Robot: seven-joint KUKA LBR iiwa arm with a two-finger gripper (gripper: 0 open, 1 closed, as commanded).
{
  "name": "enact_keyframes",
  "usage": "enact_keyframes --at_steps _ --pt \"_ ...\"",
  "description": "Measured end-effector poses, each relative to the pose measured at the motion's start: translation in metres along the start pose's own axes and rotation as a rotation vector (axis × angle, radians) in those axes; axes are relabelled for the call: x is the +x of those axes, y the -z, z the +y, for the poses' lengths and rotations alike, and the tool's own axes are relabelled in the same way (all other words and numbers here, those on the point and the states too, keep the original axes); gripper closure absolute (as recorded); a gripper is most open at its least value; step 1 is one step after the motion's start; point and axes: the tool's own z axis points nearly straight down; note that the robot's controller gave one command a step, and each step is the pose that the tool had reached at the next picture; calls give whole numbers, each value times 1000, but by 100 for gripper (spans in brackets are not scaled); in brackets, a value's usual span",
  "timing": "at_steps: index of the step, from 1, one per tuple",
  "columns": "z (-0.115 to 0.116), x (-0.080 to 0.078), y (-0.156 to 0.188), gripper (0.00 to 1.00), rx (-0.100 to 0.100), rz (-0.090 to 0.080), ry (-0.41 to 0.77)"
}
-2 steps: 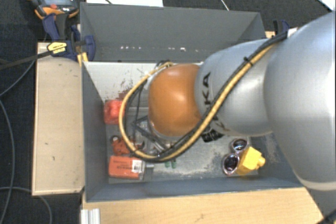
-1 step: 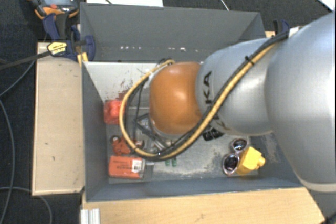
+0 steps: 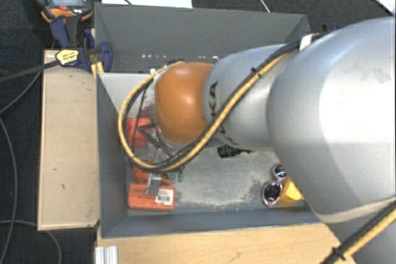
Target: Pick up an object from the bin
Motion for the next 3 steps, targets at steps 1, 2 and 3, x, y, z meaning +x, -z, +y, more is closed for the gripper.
enact_keyframes --at_steps 1,2,3 --pt "23 -12 28 0 -3 -5 -33" --pt "10 -11 9 0 -2 -1 -341" --pt "-3 -6 -30 0 -2 -6 -158"
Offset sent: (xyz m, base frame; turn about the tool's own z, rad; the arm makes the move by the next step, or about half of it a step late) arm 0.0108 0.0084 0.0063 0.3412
